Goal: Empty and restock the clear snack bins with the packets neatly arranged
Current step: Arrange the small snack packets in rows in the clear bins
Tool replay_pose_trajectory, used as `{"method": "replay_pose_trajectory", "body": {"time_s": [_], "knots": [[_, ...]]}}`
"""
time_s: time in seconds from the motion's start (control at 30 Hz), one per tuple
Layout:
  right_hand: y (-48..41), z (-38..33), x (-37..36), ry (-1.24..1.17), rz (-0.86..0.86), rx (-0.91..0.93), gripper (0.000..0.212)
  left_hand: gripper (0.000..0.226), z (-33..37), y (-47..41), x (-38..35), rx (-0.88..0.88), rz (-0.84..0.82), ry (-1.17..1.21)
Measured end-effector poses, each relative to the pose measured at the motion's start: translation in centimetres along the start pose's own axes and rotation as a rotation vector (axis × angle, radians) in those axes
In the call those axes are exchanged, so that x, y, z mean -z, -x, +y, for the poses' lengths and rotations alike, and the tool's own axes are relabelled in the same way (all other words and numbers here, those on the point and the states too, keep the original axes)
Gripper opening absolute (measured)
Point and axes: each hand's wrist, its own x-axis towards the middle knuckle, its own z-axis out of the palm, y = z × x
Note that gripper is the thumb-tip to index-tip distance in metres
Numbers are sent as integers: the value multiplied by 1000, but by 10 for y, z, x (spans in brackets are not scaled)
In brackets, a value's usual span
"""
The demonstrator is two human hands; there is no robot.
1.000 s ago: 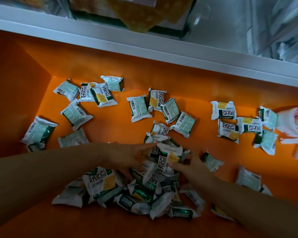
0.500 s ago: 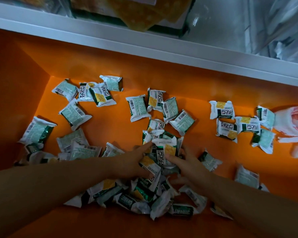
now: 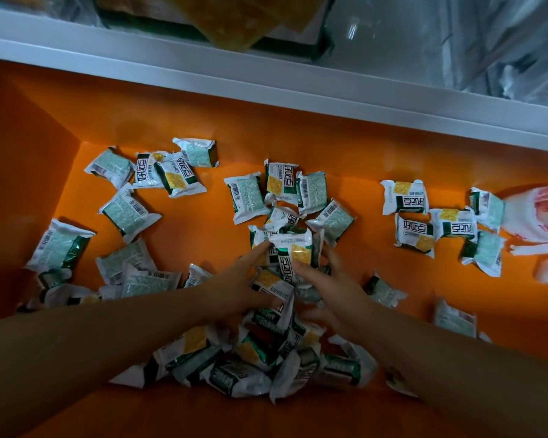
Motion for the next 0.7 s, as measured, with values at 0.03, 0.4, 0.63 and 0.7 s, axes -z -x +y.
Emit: {"method": "replay_pose_trajectory", "body": {"time_s": [0.03, 0.4, 0.63, 0.7], "knots": [[1, -4, 0, -5, -5, 2, 88, 98, 3, -1, 2, 2, 2, 21], [24, -32, 12, -1, 29, 161, 90, 99, 40, 8, 9, -35, 53, 48], [83, -46, 30, -11, 6, 381, 75, 100, 93, 58, -7, -130, 176, -97], [109, -48, 34, -27, -20, 401, 80, 101, 106, 78, -15, -163, 203, -79]]}}
